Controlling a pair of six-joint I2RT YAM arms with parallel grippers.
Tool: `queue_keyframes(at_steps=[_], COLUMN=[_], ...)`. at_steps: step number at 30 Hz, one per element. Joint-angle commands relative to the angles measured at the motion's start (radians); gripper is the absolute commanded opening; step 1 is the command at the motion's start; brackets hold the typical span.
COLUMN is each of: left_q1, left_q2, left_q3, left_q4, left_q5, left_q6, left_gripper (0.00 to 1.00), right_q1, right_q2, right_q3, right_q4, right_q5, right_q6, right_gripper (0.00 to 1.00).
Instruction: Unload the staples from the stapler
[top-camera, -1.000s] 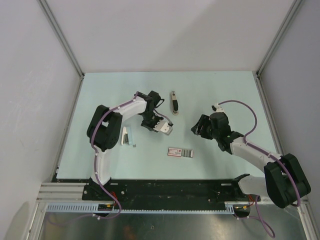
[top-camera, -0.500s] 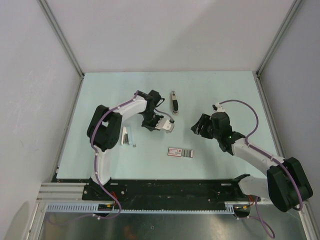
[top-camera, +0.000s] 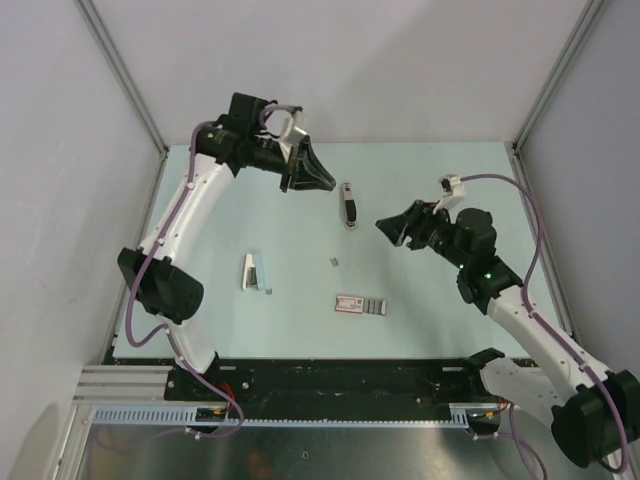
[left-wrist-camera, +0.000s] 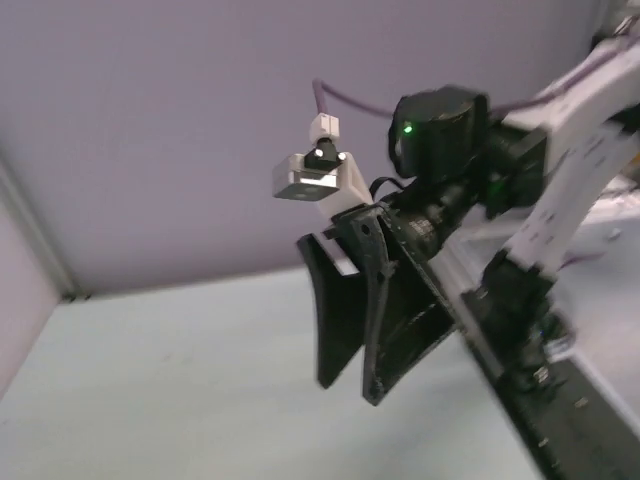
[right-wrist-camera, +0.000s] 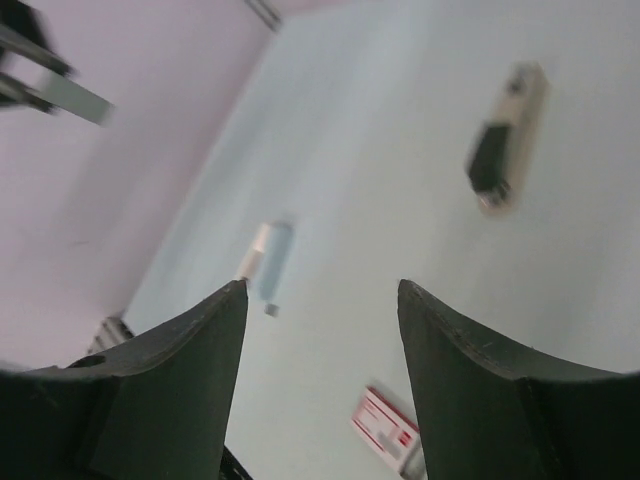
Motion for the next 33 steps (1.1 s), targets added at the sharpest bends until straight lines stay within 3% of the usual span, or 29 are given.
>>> queue_keyframes(at_steps=[1, 5, 8, 11, 13, 17, 20, 23, 25, 33], left_q1=[0.014, -0.004, -0.042, -0.075, -0.073, -0.061, -0.055, -0.054, -0.059, -0.068], left_q2=[0.009, 0.023, 0.086, 0.245, 0.254, 0.161, 0.059, -0.028, -0.066, -0.136], left_q3=[0.018, 0.027, 0.146, 0.455, 0.477, 0.275, 0.032, -0.245, -0.374, -0.563], left_q4=[-0.052, -0.058, -0.055, -0.011, 0.134, 0.461, 0.862, 1.418, 1.658, 1.864], left_q5=[0.426, 0.523, 0.467, 0.271, 0.182, 0.111, 0.089, 0.049, 0.021, -0.023], left_q6=[-0.21, -0.254, -0.373, -0.707, -0.912, -1.165, -1.466, -1.857, -2.018, -2.13], left_gripper=[0.15, 0.16, 0.15, 0.08, 0.04, 0.03, 0.04, 0.04, 0.04, 0.04], right_q1=[-0.013, -0.003, 0.012, 0.028, 0.036, 0.036, 0.032, 0.022, 0.016, 0.011], right_q2=[-0.071, -0.094, -0.092, -0.08, -0.078, -0.08, -0.081, -0.079, -0.074, -0.024], right_q3=[0.078, 0.085, 0.099, 0.115, 0.121, 0.13, 0.142, 0.153, 0.159, 0.177], right_q4=[0.155, 0.252, 0.271, 0.248, 0.227, 0.2, 0.198, 0.22, 0.25, 0.317], right_q5=[-0.165, -0.22, -0.227, -0.213, -0.198, -0.189, -0.205, -0.221, -0.234, -0.249], right_q6=[-0.006, 0.05, 0.06, 0.046, 0.037, 0.018, 0.012, 0.024, 0.046, 0.098], right_gripper=[0.67, 0.69, 0.69, 0.7, 0.7, 0.69, 0.69, 0.69, 0.69, 0.68])
